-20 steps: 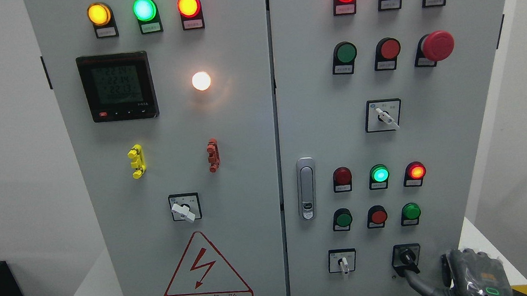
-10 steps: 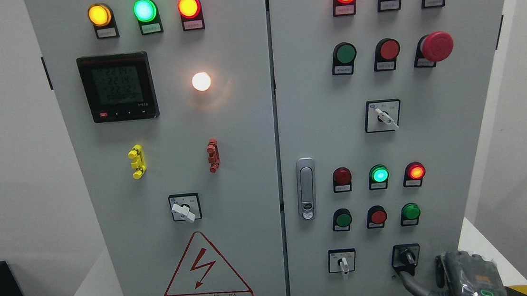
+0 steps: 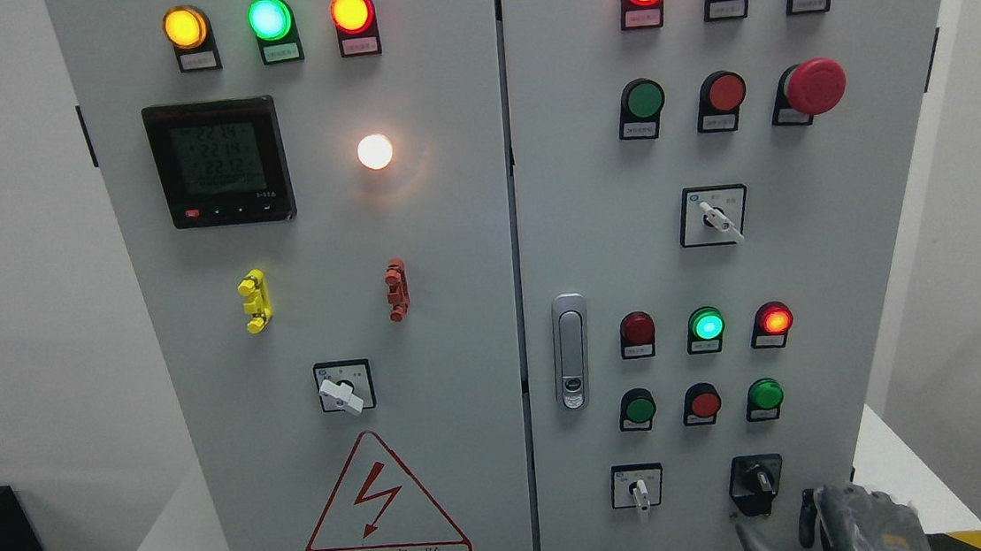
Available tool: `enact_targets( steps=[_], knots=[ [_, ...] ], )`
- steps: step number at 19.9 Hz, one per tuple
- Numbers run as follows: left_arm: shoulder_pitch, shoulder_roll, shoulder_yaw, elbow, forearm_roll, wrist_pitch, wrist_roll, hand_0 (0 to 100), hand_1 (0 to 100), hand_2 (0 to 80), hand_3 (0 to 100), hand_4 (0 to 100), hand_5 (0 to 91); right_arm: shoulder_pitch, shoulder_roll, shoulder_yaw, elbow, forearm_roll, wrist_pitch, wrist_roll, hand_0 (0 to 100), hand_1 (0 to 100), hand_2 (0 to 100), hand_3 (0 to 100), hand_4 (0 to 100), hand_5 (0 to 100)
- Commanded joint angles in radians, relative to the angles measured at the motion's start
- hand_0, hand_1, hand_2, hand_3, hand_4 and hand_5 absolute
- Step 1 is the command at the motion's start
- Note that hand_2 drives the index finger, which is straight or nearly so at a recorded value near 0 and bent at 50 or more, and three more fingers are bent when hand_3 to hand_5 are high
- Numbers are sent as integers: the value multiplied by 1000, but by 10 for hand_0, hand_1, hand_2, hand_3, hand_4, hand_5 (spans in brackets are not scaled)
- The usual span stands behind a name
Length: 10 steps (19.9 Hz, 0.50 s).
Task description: Flip black knob to close circuit
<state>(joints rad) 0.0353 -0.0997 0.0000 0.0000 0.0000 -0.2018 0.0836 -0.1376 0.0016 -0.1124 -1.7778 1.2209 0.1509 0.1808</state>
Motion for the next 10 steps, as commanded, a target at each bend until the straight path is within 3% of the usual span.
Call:
enact_targets(
  steps=[1, 6, 9, 10],
  knots=[
    [0, 0, -20, 23, -21, 1, 1, 0, 0, 0, 0, 0, 0, 91, 41, 11, -159, -128, -2, -18, 0, 93, 663, 879, 714, 720],
    [0, 0, -20, 21, -21, 1, 1, 0, 0, 0, 0, 0, 0, 200, 61, 11, -207, -387, -10, -99, 0, 98, 473, 776, 638, 519],
    [0, 0, -20, 23, -21, 1, 1, 0, 0, 0, 0, 0, 0, 249, 89, -25, -201, -623, -138, -115, 0, 95, 315, 628, 538, 376],
    [0, 0, -20, 23, -21, 1, 1, 0, 0, 0, 0, 0, 0, 266, 90, -38, -195, -717, -186, -115, 0, 91, 242, 518, 457, 310]
  ],
)
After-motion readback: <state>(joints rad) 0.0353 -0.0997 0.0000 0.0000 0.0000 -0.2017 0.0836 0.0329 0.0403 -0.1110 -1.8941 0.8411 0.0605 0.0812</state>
